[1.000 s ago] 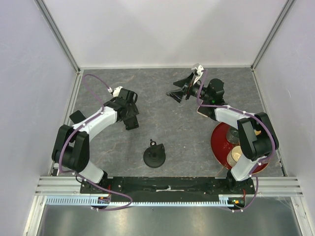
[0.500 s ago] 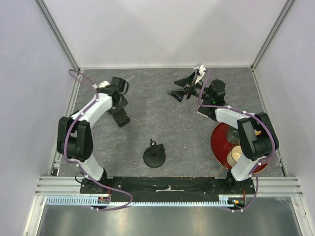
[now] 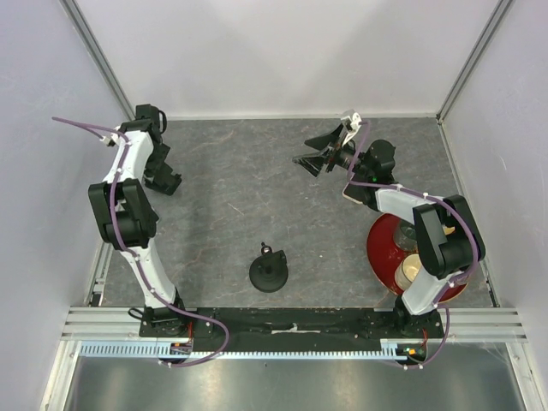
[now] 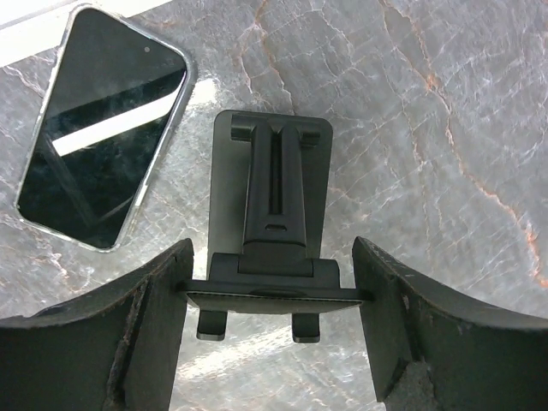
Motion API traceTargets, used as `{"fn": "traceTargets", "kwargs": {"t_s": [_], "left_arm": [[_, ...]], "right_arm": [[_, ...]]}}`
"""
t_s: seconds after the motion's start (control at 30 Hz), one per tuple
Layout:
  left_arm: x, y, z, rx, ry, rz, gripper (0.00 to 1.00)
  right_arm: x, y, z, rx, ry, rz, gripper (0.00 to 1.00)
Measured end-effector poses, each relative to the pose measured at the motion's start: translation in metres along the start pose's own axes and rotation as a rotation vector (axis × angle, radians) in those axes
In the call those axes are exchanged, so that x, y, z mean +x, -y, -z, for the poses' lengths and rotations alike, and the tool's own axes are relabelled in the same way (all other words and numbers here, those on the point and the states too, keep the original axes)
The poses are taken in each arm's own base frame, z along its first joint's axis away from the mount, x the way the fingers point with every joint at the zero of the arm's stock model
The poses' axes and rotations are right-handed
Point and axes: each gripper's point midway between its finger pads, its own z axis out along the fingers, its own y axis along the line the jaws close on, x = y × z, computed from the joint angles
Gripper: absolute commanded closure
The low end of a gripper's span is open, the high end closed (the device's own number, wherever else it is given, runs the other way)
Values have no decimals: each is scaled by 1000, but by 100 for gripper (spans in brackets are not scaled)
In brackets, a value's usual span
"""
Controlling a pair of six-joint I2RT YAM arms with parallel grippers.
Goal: Place the phone on the phone stand
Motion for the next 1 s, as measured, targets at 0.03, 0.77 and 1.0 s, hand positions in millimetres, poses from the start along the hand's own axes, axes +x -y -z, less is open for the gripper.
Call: {"fn": "traceTargets", "kwargs": {"t_s": [0.03, 0.77, 1.0], "left_arm": [[-3, 3, -2, -8, -2, 20, 98], [-22, -17, -37, -156, 34, 197, 98], [-34, -11, -39, -137, 89, 200, 98]], "right_arm": [[0, 0, 0, 0, 1, -2, 2], [-2, -3, 2, -19, 27, -11, 2], [-2, -6, 2, -32, 29, -15, 2]]}}
